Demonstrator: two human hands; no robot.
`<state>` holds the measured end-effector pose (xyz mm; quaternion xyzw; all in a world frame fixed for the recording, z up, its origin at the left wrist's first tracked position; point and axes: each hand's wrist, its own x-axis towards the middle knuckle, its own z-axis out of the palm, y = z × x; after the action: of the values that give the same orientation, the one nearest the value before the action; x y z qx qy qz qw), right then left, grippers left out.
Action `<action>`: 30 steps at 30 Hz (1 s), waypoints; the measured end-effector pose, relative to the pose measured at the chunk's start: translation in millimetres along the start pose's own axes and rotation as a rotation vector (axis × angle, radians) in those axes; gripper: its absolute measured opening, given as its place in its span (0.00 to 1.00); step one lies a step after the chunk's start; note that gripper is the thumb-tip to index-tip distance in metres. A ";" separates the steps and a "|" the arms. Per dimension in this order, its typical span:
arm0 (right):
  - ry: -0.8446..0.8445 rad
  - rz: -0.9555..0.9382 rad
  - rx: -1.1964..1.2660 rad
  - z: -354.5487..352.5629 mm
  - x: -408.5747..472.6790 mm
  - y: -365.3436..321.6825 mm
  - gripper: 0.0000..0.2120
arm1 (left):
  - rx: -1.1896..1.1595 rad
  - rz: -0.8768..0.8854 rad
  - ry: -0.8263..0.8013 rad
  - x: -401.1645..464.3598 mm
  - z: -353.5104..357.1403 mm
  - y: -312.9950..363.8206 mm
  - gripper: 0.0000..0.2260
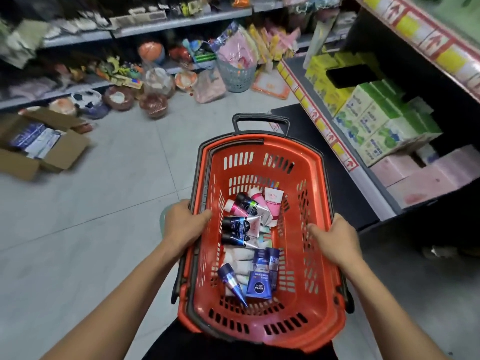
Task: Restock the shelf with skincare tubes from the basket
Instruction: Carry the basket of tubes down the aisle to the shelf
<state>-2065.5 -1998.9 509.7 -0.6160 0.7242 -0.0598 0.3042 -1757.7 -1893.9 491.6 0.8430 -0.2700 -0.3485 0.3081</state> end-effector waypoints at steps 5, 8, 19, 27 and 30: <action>-0.034 -0.040 -0.013 -1.8 30.9 -10.9 0.15 | -0.022 -0.018 -0.012 8.7 -2.8 15.2 0.14; -0.060 -0.074 -0.026 -6.3 57.8 -16.3 0.16 | -0.055 -0.036 0.010 15.3 6.1 27.0 0.15; -0.131 -0.138 -0.062 -4.5 183.3 -45.2 0.16 | -0.185 -0.192 0.137 57.2 60.2 65.8 0.09; -0.177 0.007 -0.013 62.4 245.0 -39.6 0.16 | -0.225 -0.332 0.110 112.0 115.7 27.4 0.12; -0.196 0.065 -0.004 107.2 270.6 -26.9 0.12 | -0.236 -0.372 0.059 143.5 139.6 -4.7 0.15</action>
<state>-2002.5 -2225.6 336.2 -0.5958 0.7105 0.0122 0.3743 -1774.0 -2033.2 348.7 0.8461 -0.0581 -0.4038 0.3430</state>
